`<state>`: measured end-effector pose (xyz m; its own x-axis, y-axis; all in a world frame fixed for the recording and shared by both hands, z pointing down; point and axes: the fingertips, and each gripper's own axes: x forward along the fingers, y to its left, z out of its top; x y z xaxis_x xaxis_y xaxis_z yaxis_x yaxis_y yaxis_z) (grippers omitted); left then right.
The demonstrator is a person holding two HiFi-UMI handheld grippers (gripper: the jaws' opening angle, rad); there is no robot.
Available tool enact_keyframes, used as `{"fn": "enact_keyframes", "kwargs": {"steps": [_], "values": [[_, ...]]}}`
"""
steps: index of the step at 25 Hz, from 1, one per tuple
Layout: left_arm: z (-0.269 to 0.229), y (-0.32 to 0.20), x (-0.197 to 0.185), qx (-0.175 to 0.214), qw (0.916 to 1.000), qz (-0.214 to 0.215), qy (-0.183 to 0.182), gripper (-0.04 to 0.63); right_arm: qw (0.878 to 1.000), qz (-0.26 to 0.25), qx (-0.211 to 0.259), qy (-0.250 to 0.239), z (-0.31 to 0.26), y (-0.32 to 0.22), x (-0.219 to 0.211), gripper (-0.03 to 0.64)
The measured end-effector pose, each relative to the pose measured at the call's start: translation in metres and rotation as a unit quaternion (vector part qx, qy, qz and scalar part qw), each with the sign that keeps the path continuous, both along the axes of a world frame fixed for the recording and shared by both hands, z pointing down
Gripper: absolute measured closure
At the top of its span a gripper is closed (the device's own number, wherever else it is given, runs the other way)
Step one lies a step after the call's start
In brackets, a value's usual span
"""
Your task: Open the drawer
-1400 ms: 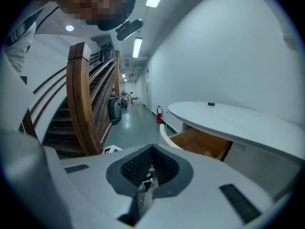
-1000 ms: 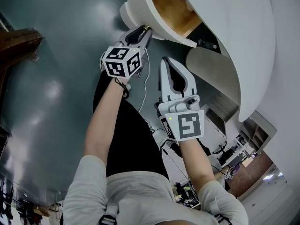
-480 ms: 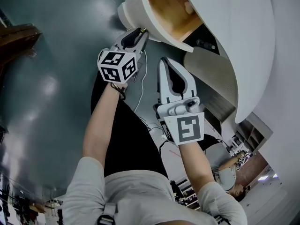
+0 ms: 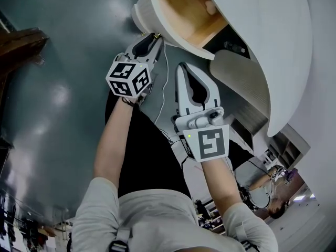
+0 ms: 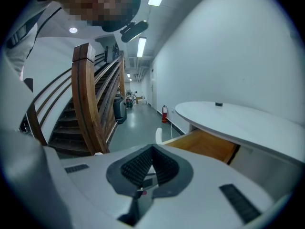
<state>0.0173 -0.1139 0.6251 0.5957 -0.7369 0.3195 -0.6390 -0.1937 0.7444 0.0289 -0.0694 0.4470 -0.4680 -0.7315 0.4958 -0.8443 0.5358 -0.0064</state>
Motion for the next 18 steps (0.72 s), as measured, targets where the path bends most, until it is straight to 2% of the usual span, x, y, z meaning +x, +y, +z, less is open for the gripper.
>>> {"fn": "enact_keyframes", "kwargs": {"steps": [18], "values": [[0.001,0.013,-0.019,-0.005,1.0000,-0.004,-0.002,0.494,1.000,0.022,-0.004,-0.002,0.001,0.011,0.007,0.603]]}}
